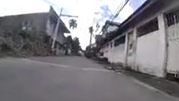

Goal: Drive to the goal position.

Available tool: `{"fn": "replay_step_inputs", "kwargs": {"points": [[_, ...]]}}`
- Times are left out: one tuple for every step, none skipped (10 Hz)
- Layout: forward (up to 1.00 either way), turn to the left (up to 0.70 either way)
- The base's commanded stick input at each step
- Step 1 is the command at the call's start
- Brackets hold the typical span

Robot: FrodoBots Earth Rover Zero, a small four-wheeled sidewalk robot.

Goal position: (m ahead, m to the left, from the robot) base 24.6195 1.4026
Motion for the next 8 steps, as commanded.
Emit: {"fn": "replay_step_inputs", "kwargs": {"points": [[0.70, -0.08], [0.70, -0.18], [0.70, -0.34], [0.70, -0.35], [0.70, -0.35], [0.70, -0.35], [0.70, -0.35], [0.70, -0.26]]}}
